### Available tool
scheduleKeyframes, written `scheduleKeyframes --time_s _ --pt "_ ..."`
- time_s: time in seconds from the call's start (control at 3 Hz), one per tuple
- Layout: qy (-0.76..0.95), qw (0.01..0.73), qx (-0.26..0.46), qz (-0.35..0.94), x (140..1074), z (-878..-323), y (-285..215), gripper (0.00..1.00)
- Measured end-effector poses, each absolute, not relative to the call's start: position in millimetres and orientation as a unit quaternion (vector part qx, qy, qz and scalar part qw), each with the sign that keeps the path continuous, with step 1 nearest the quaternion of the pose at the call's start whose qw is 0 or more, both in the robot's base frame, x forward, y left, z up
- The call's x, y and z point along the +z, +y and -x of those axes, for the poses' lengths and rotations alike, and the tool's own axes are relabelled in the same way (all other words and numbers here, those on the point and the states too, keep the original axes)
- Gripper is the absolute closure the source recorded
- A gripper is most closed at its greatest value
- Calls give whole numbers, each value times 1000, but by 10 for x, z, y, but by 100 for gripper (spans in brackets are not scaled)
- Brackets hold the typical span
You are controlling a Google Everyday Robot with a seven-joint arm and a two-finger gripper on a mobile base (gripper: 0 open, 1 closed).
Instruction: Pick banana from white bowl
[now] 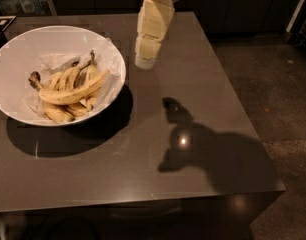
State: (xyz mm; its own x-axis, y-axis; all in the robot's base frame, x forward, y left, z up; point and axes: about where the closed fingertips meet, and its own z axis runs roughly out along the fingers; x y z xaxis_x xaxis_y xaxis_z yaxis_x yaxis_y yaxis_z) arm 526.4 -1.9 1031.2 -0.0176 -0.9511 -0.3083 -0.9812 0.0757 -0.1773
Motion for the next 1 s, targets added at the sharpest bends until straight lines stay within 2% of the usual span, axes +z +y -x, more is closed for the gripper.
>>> scheduleKeyframes --time_s 0.33,1.0 --pt "700 194 47 685 10324 -5282 81 0" --pt "672 180 50 716 10270 -5047 412 0"
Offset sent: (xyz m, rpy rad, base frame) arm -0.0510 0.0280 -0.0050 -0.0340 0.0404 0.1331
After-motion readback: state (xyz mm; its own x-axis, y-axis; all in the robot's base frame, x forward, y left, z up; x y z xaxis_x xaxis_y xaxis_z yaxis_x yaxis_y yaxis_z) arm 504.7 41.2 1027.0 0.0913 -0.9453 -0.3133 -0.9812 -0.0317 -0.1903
